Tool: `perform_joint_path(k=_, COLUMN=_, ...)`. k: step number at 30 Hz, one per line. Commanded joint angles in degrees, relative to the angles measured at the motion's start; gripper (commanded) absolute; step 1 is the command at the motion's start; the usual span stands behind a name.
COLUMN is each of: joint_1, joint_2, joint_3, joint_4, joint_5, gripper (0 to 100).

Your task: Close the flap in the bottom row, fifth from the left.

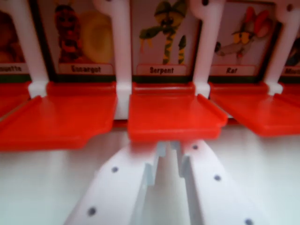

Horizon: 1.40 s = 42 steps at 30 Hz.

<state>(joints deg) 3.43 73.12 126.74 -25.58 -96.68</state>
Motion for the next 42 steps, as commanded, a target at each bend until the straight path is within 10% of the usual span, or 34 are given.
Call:
perform_joint_path(k=1, joint_1=-0.6, joint_2=0.6, joint_3=-6.3, joint_4=-1.7, joint_5=0.53, gripper=0)
perform_joint_path(k=15, joint_1=-0.8, joint_2=0.5, joint_3=-12.0, joint_4=-0.4, joint_5=2.02, gripper=0)
perform_joint_path(k=27, joint_1=-0.2, joint_2=17.7, joint_3=1.7, joint_4=2.3, joint_5=1.23, gripper=0)
perform_joint_path(k=42, joint_1=2.0, joint_2=78.3, joint_3=23.5, joint_4=45.0, joint_5=2.99, gripper=0)
